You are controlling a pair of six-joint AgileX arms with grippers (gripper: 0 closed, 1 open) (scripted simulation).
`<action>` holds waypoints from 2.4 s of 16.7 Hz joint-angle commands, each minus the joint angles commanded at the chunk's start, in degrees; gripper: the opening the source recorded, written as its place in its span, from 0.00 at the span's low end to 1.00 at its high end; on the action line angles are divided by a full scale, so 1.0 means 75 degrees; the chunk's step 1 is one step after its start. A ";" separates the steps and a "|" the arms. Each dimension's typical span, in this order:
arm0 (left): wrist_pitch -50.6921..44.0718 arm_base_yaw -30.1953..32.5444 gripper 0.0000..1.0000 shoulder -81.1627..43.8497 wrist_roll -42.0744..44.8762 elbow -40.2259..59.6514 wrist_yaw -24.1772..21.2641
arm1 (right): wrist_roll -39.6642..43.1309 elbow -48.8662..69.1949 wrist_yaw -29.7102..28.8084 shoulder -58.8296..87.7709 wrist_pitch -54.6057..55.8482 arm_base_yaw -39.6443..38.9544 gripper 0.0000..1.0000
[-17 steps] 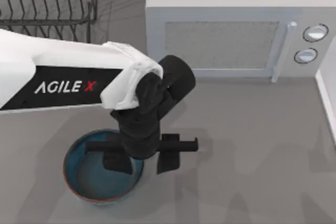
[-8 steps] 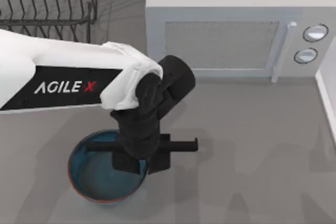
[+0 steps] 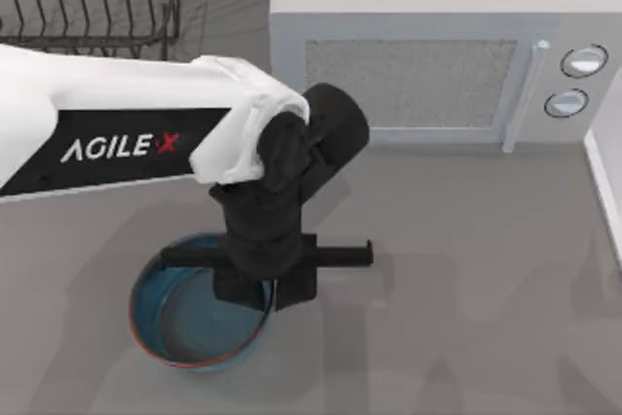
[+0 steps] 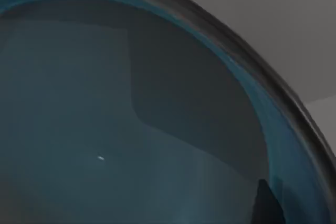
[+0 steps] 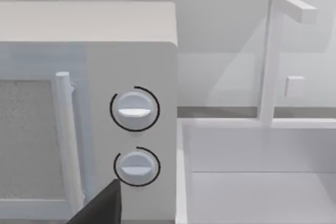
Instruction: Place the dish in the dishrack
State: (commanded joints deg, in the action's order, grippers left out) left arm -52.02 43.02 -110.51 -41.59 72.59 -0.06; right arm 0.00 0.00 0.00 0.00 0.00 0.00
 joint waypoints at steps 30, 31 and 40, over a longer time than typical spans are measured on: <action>-0.0190 -0.3502 0.00 0.4029 0.2753 0.1934 -0.0727 | 0.0000 0.0000 0.0000 0.0000 0.0000 0.0000 1.00; 0.0509 -0.3929 0.00 0.4441 0.3113 0.1534 -0.0815 | 0.0000 0.0000 0.0000 0.0000 0.0000 0.0000 1.00; 0.5017 -0.6954 0.00 0.7741 0.5532 -0.1051 -0.1530 | 0.0000 0.0000 0.0000 0.0000 0.0000 0.0000 1.00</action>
State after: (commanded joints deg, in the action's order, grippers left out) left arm -14.39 -9.13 -52.45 -0.10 64.71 -11.54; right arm 0.00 0.00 0.00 0.00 0.00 0.00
